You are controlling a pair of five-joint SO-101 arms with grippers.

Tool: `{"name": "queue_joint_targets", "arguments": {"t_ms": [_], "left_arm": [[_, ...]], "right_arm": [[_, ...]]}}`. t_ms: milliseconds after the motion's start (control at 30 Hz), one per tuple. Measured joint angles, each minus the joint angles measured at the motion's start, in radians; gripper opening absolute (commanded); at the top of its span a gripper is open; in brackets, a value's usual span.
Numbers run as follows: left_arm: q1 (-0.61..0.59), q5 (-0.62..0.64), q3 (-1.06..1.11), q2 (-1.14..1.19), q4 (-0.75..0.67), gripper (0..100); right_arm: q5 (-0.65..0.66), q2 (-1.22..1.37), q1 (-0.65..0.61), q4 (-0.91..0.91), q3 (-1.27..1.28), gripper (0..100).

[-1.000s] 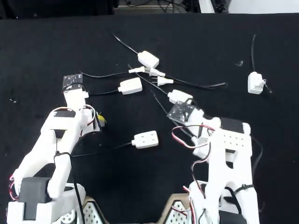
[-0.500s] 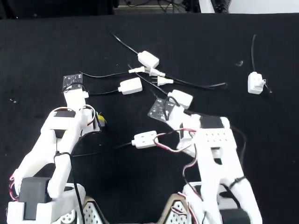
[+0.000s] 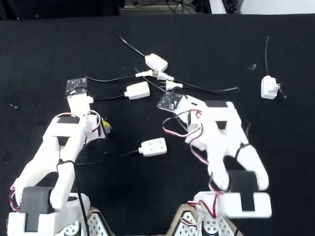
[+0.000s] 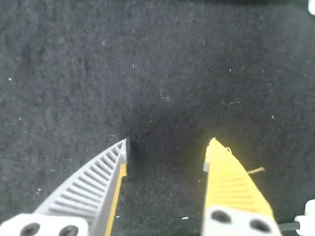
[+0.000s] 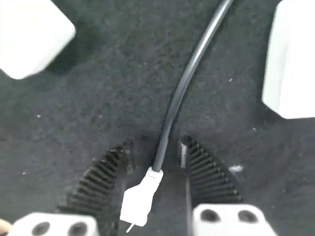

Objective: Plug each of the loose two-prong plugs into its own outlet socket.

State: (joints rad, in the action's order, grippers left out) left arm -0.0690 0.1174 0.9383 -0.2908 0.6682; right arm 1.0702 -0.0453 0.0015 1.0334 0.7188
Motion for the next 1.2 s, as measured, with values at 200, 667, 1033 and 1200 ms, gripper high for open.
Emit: {"name": "queue_joint_targets", "arguments": {"t_ms": [200, 667, 1033, 1200], "left_arm": [[0.000, 0.000, 0.000, 0.000, 0.000, 25], [0.000, 0.000, 0.000, 0.000, 0.000, 25], [0.000, 0.000, 0.000, 0.000, 0.000, 25], [0.000, 0.000, 0.014, 0.000, 0.000, 25]], "right_arm": [[0.054, 0.061, 0.035, 0.000, -0.034, 10.3], [0.051, -0.092, 0.041, 0.267, -0.133, 1.0], [-0.400, -0.549, -0.135, 0.278, -0.146, 1.1], [-0.433, -0.572, -0.192, 0.219, -0.081, 10.0]]}}
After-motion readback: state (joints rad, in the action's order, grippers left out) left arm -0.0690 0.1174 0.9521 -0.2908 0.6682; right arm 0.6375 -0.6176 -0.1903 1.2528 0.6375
